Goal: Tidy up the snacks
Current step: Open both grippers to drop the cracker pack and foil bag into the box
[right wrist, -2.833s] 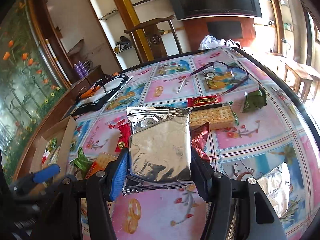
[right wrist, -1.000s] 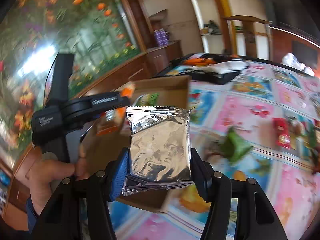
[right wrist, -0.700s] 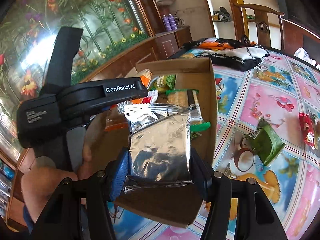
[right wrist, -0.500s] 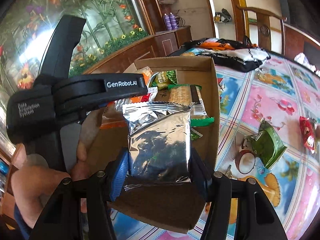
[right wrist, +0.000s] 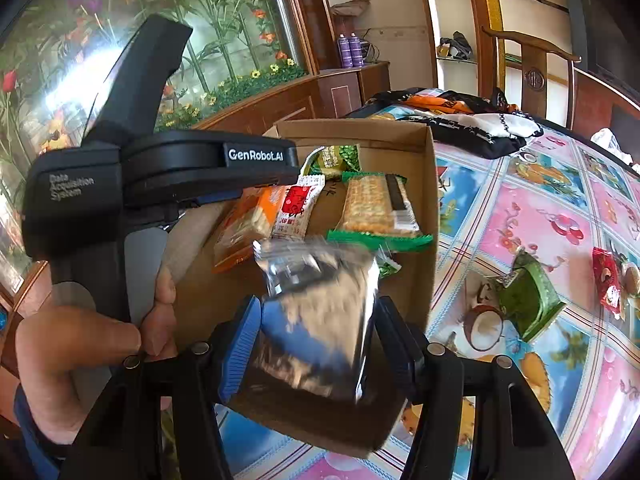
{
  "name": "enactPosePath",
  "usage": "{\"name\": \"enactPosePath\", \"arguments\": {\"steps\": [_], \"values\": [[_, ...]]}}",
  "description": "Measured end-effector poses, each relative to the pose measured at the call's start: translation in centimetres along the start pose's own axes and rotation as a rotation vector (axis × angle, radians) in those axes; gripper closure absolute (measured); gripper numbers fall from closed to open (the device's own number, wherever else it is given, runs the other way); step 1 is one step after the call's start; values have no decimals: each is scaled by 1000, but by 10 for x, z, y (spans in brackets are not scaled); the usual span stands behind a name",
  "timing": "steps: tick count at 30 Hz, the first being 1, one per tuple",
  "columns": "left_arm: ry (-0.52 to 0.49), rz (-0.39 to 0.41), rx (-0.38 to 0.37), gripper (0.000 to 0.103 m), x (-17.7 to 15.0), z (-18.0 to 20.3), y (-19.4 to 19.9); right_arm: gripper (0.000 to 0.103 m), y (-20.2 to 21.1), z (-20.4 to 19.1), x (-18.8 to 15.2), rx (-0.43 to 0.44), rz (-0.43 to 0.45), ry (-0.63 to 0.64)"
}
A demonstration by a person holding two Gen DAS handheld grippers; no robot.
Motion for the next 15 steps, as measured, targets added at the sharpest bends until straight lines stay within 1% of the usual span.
{"name": "enactPosePath", "arguments": {"steps": [3,6,10,13,15], "values": [[9,15,-18,49,1,0,3,39,8,4,1,11,14,-9],[6,40,-31,44,2,3,7,39,20,12,2,36,31,-41],[-1,71,-59,44,1,8,14,39,41,29,3,69,67,-90],[-6,103,-90,43,1,12,21,39,59,47,0,45,108,-119],[-20,139,-110,42,0,17,28,39,76,70,-4,8,147,-163]]}}
Point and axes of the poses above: each gripper's, at about its wrist camera, not at the fingertips, and y roughly against the way its jaws point, z to its right, x to its top, the point moved 2 cm from there along -y, roughly the way its jaws point, and after that the axes turned 1 degree about x, right-handed, at the moved point
